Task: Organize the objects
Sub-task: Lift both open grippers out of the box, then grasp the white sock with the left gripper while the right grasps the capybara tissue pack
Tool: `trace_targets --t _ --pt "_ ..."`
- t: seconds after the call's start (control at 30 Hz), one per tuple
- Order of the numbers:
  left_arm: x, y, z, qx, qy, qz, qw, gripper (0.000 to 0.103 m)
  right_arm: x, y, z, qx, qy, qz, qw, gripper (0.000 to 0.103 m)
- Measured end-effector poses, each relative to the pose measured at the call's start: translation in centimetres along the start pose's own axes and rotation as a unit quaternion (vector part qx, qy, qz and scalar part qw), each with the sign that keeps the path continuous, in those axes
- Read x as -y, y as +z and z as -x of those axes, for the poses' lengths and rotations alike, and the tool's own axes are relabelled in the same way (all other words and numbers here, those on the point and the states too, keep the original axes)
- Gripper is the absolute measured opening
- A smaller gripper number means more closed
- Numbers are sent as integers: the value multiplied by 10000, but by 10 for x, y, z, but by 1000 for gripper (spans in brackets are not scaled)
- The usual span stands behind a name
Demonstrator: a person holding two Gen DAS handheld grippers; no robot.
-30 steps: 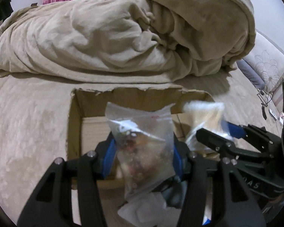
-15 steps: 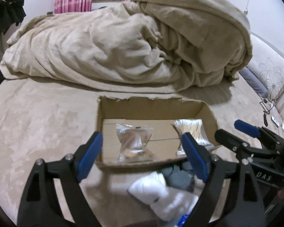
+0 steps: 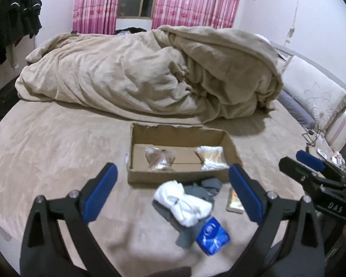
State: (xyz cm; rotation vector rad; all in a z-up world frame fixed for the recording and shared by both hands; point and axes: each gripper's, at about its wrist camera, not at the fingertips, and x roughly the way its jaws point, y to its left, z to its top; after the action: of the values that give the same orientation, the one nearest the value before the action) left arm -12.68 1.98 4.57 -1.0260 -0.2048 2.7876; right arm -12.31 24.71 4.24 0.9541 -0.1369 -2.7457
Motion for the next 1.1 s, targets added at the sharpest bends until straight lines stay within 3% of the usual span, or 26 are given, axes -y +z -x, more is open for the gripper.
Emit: trace_targets --t 0.27,0.4,0.73,1.1 --pt "14 -22 27 -7 -89 -91 9999 99 -2 -16 38 152 -16 36 9999 85" --pt "17 -39 16 -281 -51 -123 9995 99 3 -28 37 74 -154 69 9998 85" --pt "16 -73 -24 -719 27 -135 9973 99 21 -70 0 -505 -152 -18 9986 85" --pt "11 -78 -85 -978 178 0 9950 99 44 -84 -58 -972 -195 -261 9947 85"
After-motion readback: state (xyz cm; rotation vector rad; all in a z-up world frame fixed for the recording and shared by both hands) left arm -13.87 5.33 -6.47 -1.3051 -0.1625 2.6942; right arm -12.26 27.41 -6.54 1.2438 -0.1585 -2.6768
